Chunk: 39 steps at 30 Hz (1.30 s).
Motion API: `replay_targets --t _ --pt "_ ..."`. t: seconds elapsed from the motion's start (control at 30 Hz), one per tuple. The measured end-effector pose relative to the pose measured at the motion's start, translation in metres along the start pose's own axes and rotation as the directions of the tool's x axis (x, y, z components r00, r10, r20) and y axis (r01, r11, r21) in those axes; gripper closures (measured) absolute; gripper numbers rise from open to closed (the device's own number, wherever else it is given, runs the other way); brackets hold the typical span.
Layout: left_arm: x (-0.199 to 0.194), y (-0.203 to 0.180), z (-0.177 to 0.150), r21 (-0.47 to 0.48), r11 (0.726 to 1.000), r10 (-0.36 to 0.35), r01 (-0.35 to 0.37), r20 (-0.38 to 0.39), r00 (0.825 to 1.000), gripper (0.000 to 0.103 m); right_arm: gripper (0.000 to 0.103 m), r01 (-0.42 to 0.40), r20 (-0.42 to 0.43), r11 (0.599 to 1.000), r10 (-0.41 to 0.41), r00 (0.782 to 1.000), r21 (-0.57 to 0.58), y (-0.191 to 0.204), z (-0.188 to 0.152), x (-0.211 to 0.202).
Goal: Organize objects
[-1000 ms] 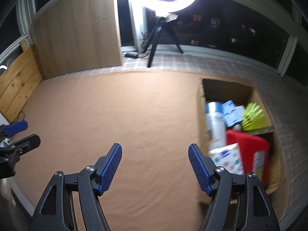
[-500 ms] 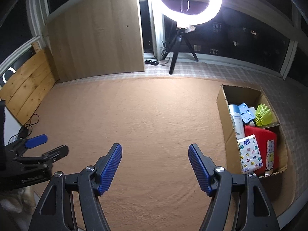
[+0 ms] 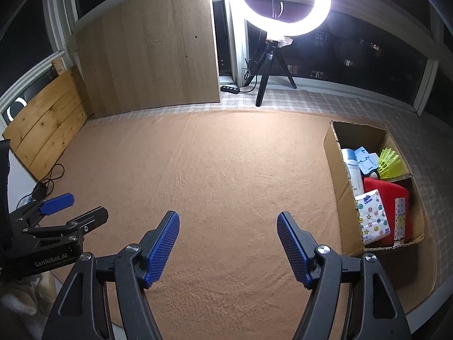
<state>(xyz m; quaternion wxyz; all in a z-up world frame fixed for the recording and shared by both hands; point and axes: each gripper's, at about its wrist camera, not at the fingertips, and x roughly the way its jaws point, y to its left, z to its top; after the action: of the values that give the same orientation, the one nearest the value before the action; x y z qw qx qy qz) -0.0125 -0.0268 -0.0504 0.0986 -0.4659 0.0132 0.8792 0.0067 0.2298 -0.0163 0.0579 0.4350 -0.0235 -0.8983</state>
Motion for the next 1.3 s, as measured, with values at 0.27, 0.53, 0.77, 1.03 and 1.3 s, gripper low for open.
replay_targets --t 0.27,0.53,0.77,1.03,1.3 --pt "-0.0038 -0.0061 -0.0011 0.004 1.000 0.002 -0.002 0.008 1.000 0.013 0.035 0.005 -0.002 1.000 -0.005 1.000 0.004 -0.0041 -0.0023 -0.0033" --pt "-0.0062 -0.0107 -0.0029 0.005 1.000 0.007 -0.007 0.011 1.000 0.012 0.035 0.006 -0.013 1.000 -0.006 1.000 0.012 -0.0051 -0.0058 -0.0026" --pt "-0.0071 -0.0095 -0.0046 0.001 1.000 0.012 -0.012 0.011 1.000 0.011 0.035 0.000 -0.020 1.000 0.001 1.000 0.018 -0.0051 -0.0058 -0.0010" --pt "-0.0065 -0.0071 -0.0040 -0.003 1.000 0.015 -0.015 0.008 1.000 0.011 0.035 -0.002 -0.031 1.000 0.003 1.000 0.015 -0.0035 -0.0052 0.0033" --pt "-0.0049 -0.0076 -0.0029 -0.003 1.000 0.016 -0.016 0.008 1.000 0.011 0.035 0.001 -0.036 1.000 0.000 0.999 0.015 -0.0050 -0.0043 0.0055"
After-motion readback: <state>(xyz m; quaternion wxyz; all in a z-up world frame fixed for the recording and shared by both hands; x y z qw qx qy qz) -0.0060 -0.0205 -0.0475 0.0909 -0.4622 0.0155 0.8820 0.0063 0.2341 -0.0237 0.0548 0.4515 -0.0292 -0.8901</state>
